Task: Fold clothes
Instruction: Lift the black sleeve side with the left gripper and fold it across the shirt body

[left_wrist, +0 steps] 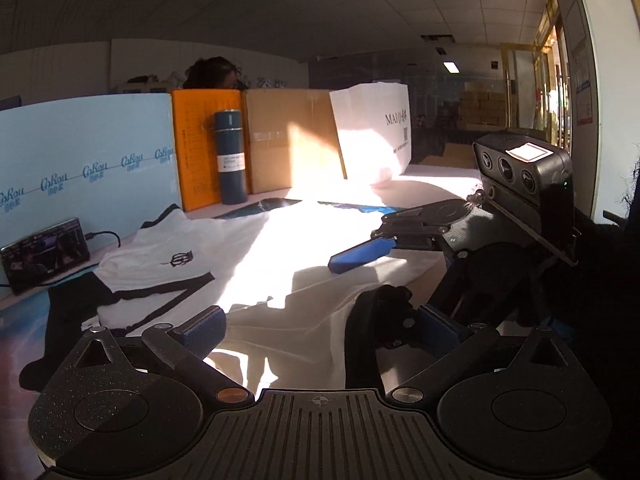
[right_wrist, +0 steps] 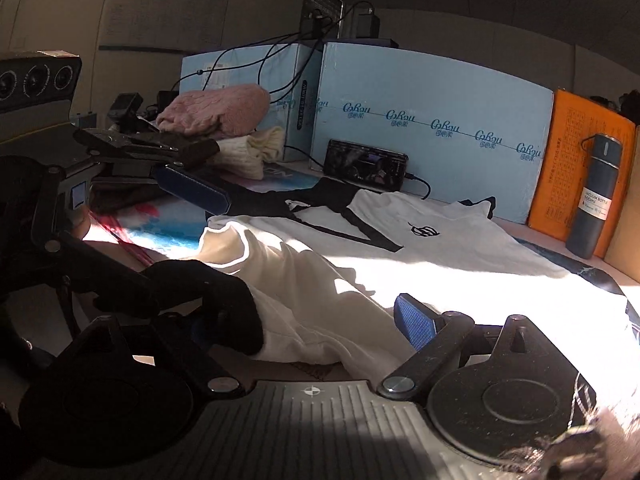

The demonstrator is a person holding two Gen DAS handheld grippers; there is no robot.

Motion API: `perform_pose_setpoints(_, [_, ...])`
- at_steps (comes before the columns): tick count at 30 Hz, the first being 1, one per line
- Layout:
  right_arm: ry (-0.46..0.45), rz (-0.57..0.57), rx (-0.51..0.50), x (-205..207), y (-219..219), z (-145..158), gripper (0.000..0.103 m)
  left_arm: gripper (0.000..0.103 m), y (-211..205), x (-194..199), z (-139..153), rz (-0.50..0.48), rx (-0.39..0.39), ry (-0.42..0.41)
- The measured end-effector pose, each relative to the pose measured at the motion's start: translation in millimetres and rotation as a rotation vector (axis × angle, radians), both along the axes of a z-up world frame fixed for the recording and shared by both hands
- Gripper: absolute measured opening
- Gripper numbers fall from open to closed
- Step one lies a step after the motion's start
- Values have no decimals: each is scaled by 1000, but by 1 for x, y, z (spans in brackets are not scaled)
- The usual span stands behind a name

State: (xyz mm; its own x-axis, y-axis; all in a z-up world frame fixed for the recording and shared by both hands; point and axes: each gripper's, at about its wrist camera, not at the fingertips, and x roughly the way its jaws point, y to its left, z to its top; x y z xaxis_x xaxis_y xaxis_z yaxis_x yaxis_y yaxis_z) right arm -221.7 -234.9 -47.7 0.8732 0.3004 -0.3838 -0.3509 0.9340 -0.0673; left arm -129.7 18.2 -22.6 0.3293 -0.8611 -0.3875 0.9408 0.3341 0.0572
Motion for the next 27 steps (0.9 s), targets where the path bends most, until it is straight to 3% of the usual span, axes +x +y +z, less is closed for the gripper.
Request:
perform_pose_setpoints(5, [7,-36,142,3,-19,1,88,102,0,1,-12,-14,66,15])
perform_pose_setpoints(8, [12,-59,228,5,-30,2,88,101,-12,-2,-18,16,92,-76])
perform_pose_setpoints(10, [15,-74,284,6,-37,2,88,93,-16,3,-17,34,71,-63])
perform_pose_setpoints(11, [15,-76,289,5,-39,2,88,72,-19,7,-17,40,67,-53])
perform_pose_setpoints(12, [17,-69,283,2,-40,3,88,38,-21,11,-17,47,64,-44])
perform_pose_setpoints(14, [24,-54,263,-4,-42,4,88,8,-21,17,-14,58,29,-26])
perform_pose_setpoints(21, [100,-122,103,-30,-62,7,88,1,-1,36,14,94,-223,43])
perform_pose_setpoints(25, [127,-197,-9,-41,-75,8,85,1,-2,50,27,91,-274,70])
perform_pose_setpoints(27, [144,-250,-68,-48,-85,8,69,0,-2,50,30,68,-275,52])
